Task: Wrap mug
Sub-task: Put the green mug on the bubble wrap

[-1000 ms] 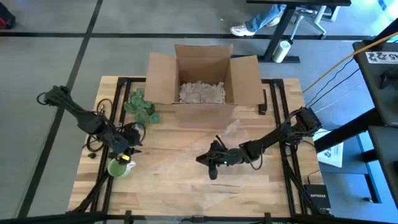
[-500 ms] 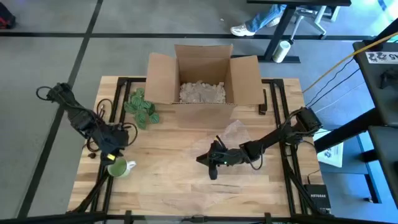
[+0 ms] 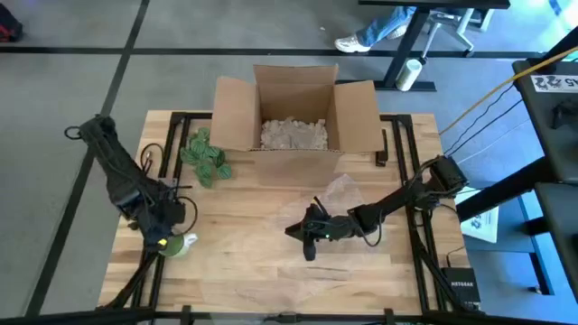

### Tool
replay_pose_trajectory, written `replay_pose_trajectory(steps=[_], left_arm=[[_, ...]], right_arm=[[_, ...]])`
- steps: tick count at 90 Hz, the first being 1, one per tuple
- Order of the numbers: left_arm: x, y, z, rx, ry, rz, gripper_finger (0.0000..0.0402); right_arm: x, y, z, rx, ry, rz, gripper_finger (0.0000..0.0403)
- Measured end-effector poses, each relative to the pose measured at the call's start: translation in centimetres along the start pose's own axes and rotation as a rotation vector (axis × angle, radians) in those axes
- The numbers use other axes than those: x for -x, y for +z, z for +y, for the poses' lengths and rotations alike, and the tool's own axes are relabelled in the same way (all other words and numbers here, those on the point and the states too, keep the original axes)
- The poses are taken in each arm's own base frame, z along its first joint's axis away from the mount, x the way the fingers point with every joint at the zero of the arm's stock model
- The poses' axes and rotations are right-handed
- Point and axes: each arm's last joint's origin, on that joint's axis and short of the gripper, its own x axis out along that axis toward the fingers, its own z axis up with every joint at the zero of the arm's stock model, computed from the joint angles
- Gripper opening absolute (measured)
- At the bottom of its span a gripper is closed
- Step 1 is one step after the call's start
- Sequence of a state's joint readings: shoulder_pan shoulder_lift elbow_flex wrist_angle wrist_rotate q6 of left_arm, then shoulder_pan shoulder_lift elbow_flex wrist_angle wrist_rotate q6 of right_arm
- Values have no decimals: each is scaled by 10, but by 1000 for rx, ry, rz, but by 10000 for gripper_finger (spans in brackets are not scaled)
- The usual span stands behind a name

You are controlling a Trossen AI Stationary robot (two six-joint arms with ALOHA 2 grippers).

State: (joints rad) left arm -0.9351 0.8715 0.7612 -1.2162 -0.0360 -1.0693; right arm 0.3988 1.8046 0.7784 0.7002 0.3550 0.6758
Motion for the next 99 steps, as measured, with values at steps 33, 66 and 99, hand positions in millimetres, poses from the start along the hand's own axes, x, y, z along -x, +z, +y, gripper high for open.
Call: replay_pose_trajectory(steps=[33,66,99], left_arm=[[-15,-6,5,1,68,-2,129],[-16,-6,6,10,76,-16,129],[-18,-4,4,31,104,-30,129]], right_arm=[[0,1,0,-8,4,-5,26],[0,1,1,-9,5,-5,26],[0,1,1,-31,12,-1,26]])
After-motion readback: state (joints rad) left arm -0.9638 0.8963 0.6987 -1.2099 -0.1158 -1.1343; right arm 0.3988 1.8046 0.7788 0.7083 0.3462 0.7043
